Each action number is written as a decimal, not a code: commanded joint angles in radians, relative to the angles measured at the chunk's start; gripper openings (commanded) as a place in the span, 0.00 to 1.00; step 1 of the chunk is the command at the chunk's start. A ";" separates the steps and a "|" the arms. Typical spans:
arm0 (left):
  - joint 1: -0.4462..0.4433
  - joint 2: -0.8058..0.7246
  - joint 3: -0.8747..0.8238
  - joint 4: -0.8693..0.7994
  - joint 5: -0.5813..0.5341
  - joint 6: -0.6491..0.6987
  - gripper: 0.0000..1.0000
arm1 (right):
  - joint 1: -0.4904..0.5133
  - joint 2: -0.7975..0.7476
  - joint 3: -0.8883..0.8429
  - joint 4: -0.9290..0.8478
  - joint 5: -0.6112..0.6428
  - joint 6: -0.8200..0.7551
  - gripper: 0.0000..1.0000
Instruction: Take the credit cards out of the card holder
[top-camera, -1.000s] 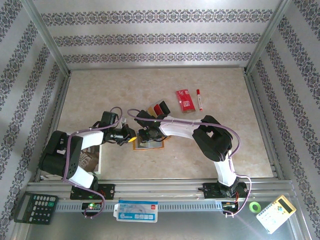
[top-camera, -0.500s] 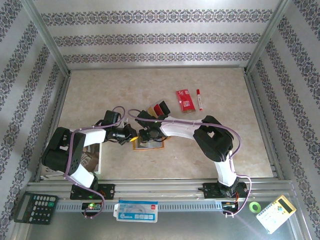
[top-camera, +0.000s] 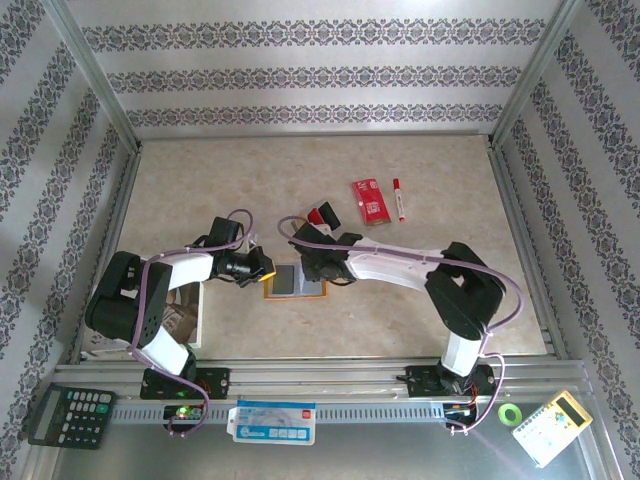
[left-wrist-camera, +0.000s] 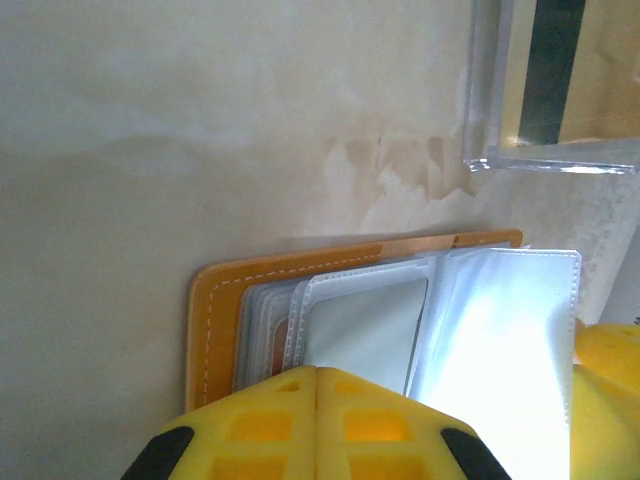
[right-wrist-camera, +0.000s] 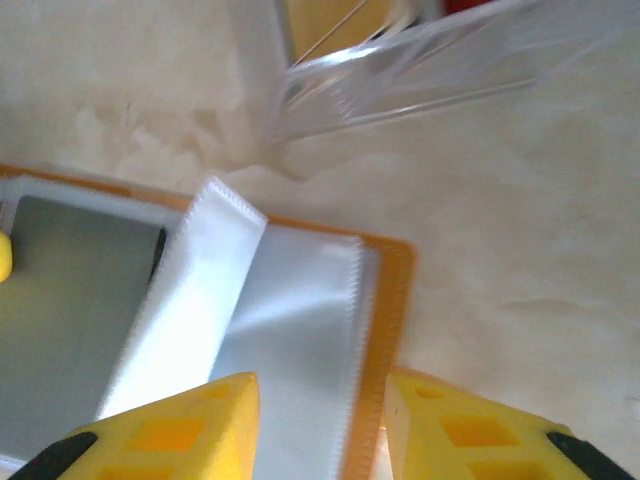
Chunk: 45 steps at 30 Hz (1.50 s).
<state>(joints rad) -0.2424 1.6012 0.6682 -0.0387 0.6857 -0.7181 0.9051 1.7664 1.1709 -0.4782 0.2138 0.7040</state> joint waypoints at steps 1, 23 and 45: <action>-0.008 -0.031 0.027 -0.073 -0.017 0.029 0.08 | -0.006 -0.075 -0.031 0.003 0.107 0.049 0.39; -0.024 -0.132 -0.015 -0.059 -0.055 -0.038 0.20 | -0.037 -0.013 -0.124 0.422 -0.315 0.206 0.20; -0.052 -0.053 -0.011 -0.041 -0.099 -0.061 0.16 | -0.070 0.112 -0.154 0.482 -0.408 0.288 0.15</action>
<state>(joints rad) -0.2821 1.5391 0.6613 -0.0761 0.6117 -0.7689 0.8375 1.8610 1.0279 -0.0086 -0.1719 0.9817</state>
